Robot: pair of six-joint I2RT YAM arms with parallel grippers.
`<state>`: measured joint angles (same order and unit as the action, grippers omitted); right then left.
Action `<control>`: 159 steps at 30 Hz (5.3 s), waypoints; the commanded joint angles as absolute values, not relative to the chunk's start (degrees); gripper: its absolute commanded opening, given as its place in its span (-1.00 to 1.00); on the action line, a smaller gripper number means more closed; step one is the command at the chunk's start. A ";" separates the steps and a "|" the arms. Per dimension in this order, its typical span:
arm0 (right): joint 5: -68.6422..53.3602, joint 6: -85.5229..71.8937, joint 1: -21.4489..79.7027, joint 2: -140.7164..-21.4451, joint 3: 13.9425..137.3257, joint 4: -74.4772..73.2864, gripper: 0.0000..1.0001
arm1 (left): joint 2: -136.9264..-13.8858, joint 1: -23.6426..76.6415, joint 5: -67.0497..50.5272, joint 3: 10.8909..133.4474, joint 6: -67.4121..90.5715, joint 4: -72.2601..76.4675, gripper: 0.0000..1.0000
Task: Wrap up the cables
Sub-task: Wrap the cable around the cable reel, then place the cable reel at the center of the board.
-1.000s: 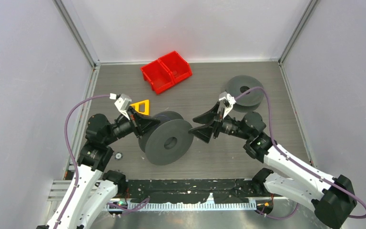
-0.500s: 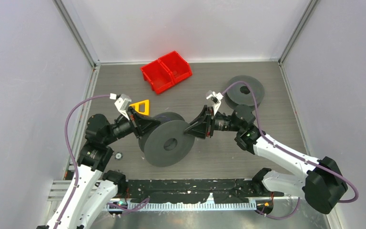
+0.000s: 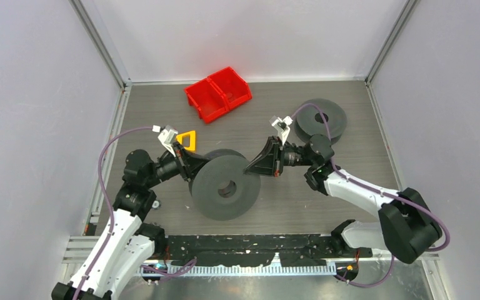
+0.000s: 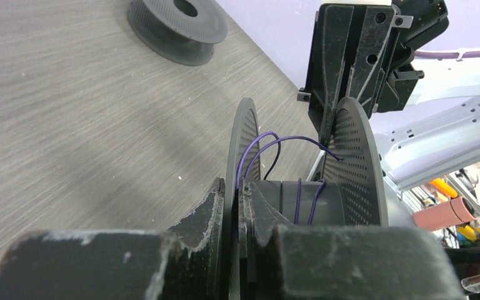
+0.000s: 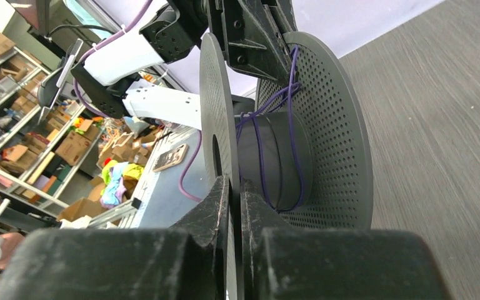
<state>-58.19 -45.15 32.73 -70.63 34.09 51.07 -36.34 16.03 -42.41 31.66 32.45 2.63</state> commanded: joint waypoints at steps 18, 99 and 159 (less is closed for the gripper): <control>-53.18 -49.44 25.76 -77.49 32.30 65.35 -0.89 | -41.95 15.23 -46.34 30.29 33.05 8.50 -0.62; -51.10 -45.24 16.39 -88.33 34.26 47.48 -0.89 | -53.06 21.41 -11.65 26.49 41.60 -8.74 -0.16; -53.57 -39.39 16.17 -99.10 37.08 42.84 -0.89 | -104.77 25.31 -43.21 64.81 24.59 -3.23 -1.00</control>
